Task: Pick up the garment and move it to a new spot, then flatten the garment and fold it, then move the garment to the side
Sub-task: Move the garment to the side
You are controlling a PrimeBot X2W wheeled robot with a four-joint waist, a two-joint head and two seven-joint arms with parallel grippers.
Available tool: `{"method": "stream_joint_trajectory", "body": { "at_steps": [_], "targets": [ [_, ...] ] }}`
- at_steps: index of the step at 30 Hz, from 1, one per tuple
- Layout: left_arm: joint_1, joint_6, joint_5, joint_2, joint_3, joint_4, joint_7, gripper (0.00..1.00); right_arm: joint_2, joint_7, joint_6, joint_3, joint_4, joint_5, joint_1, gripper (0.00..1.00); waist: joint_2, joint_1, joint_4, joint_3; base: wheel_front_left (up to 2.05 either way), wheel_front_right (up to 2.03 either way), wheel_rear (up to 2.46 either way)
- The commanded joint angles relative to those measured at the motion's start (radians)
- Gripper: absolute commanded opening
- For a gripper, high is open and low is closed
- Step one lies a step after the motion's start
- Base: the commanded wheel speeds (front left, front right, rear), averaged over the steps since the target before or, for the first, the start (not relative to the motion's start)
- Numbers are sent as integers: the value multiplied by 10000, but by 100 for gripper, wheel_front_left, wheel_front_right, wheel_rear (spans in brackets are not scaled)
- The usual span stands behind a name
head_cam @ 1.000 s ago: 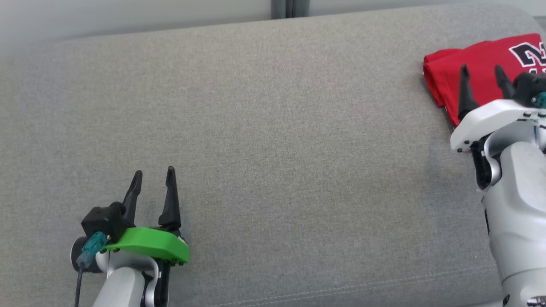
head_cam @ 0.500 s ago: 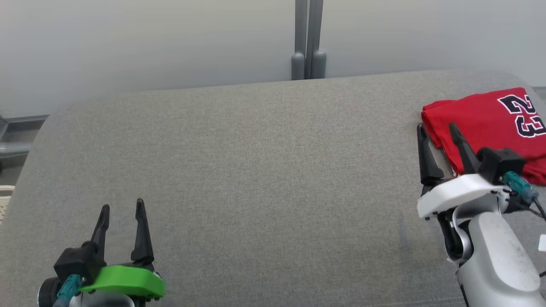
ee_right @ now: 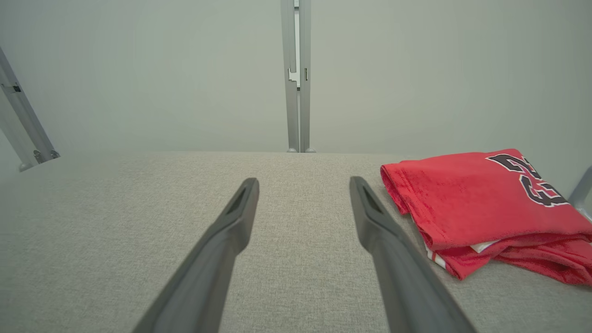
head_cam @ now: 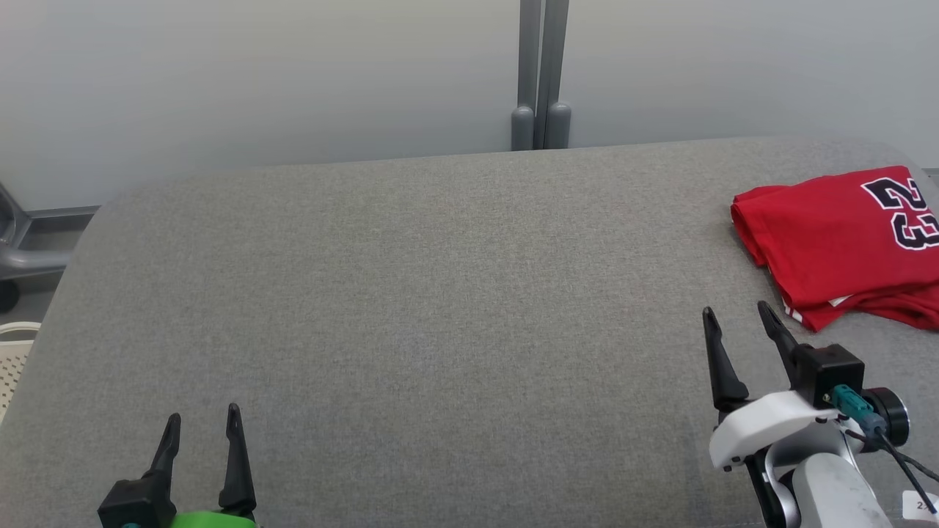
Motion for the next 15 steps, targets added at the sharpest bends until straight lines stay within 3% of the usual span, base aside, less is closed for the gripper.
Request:
{"method": "stream_joint_trajectory", "body": {
  "at_steps": [1,15],
  "targets": [
    [191,-42,118,26,66,63,-1,100,2,-5,-14,-104,-38,-96,307,100,0,0,10,10,0,0,0],
    [434,-174,-270,-107,312,612,72,100,6,182,-14,-239,370,250,1045,100,0,0,72,-153,0,0,0]
  ]
}}
